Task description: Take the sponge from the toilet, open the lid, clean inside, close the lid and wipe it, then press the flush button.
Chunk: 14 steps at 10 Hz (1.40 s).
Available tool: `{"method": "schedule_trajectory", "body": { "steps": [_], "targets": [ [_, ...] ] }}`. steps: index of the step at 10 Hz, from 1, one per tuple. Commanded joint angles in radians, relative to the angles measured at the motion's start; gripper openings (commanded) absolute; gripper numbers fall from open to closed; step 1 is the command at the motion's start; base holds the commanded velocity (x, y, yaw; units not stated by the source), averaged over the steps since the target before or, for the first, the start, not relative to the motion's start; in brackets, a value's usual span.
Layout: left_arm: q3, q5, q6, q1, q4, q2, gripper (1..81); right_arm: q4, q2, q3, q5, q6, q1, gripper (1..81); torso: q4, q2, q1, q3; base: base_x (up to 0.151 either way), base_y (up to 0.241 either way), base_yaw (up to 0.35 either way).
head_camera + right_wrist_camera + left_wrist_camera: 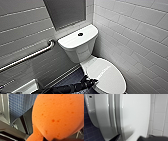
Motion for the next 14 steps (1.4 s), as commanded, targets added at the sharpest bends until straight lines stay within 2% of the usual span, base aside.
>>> {"method": "schedule_trajectory", "body": {
  "steps": [1, 8, 14],
  "targets": [
    [0.024, 0.046, -0.002, -0.108, 0.002, 0.017, 81.1, -0.026, -0.033, 0.017, -0.056, 0.0, -0.004, 1.0, 0.0, 0.0, 0.0, 0.0, 0.0, 0.0, 0.0],
    [-0.054, 0.045, -0.001, -0.094, 0.003, 0.082, 81.1, -0.023, -0.022, 0.006, -0.035, 0.0, -0.006, 1.0, 0.0, 0.0, 0.0, 0.0, 0.0, 0.0, 0.0],
    [-0.095, 0.042, -0.002, 0.018, -0.005, 0.116, 81.1, -0.018, -0.013, 0.002, -0.021, 0.002, -0.003, 1.0, 0.001, 0.0, 0.0, 0.0, 0.0, 0.0, 0.0]
  ]
}}
